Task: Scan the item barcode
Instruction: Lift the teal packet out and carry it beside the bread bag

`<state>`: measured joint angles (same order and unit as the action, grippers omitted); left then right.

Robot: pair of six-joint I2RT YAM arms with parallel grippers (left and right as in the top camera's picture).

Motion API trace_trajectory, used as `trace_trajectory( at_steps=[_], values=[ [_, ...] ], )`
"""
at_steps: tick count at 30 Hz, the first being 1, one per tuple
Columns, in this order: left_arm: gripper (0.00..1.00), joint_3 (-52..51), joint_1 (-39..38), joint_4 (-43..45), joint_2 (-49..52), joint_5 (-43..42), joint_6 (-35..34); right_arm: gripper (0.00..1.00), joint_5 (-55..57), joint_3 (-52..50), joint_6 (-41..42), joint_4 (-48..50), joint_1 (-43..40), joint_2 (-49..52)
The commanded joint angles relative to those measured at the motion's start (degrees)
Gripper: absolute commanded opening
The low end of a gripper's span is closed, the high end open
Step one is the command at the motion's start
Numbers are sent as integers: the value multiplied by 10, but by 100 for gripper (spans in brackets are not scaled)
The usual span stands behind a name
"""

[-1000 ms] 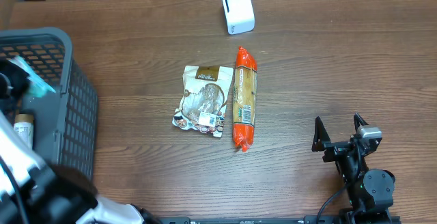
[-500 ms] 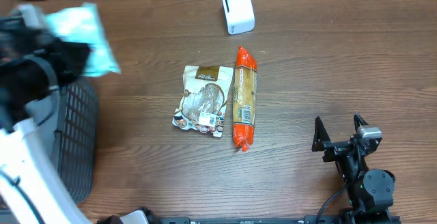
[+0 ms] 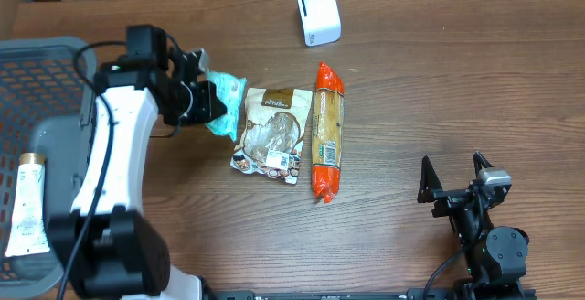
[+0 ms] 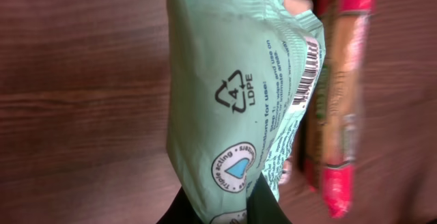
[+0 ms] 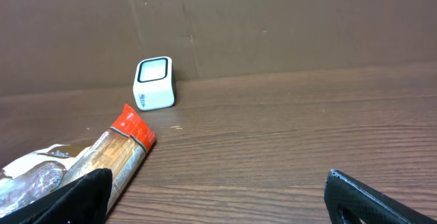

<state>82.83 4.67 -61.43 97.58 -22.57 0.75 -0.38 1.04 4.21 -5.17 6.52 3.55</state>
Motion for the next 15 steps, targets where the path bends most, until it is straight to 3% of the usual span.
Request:
trace_trajectory(
  at_steps=[1, 5, 10, 15],
  values=[
    [4, -29, -2, 31, 45, 6, 46, 100, 5, -5, -4, 3, 4, 0],
    [4, -33, -2, 53, 99, 26, 48, 100, 5, -5, -4, 3, 4, 0],
    [4, -33, -2, 61, 137, 65, 3, 100, 5, -5, -3, 3, 4, 0],
    [4, -40, -7, 69, 146, 45, -41, 100, 5, -5, -4, 3, 4, 0]
  ],
)
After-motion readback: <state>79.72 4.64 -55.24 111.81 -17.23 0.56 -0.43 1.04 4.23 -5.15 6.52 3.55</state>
